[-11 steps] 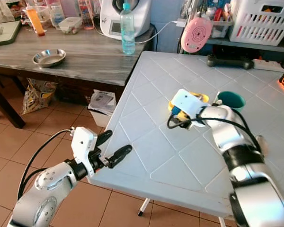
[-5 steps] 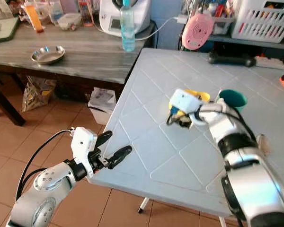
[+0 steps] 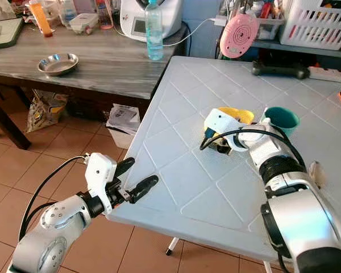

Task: Setting the table

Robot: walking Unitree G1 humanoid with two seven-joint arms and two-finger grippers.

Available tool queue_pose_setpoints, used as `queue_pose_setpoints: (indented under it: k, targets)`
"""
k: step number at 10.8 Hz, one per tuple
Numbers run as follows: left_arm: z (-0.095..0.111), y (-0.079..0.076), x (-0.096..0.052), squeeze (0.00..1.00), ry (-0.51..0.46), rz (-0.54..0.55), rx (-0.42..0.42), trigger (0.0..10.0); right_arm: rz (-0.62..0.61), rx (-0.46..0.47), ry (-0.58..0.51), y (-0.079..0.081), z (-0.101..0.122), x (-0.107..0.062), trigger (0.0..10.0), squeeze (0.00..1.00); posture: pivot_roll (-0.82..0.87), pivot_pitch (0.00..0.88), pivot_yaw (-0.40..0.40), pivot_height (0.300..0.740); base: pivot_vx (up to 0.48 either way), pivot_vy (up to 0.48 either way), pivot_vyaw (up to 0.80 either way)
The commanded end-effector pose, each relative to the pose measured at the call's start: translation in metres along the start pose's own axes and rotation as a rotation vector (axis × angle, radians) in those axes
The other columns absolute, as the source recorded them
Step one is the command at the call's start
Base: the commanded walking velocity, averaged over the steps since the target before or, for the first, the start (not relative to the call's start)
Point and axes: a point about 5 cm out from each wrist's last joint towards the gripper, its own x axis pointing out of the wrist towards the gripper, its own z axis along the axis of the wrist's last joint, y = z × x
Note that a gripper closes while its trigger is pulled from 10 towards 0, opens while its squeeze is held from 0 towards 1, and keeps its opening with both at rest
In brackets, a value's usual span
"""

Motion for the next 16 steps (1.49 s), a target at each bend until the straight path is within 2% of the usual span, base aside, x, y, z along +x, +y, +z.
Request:
queue_pose_setpoints:
  k: [1, 9, 12, 14, 16]
  targets:
    - [0.001, 0.004, -0.001, 0.0, 0.004, 0.016, 0.005, 10.0, 0.002, -0.001, 0.008, -0.005, 0.002, -0.003, 0.0, 0.0, -0.01, 0.102, 0.011, 0.74, 0.0, 0.0, 0.0]
    - [-0.002, 0.0, 0.001, 0.0, 0.007, 0.011, 0.0, 10.0, 0.034, -0.02, 0.046, -0.003, -0.011, -0.005, 0.0, 0.0, -0.02, 0.095, 0.008, 0.74, 0.0, 0.0, 0.0]
    - [-0.001, 0.002, 0.004, 0.0, 0.005, 0.016, 0.005, 10.0, -0.012, -0.022, -0.047, -0.007, 0.005, -0.005, 0.0, 0.0, -0.02, 0.082, 0.009, 0.74, 0.0, 0.0, 0.0]
    - [0.0, 0.005, 0.007, 0.0, -0.002, 0.023, 0.011, 10.0, -0.021, -0.036, -0.113, -0.001, 0.011, -0.003, 0.0, 0.0, -0.02, 0.064, 0.009, 0.74, 0.0, 0.0, 0.0]
    - [0.001, 0.009, 0.009, 0.0, -0.015, 0.043, 0.021, 10.0, -0.105, -0.015, -0.248, 0.005, 0.028, 0.0, 0.0, 0.0, -0.02, 0.043, 0.007, 0.74, 0.0, 0.0, 0.0]
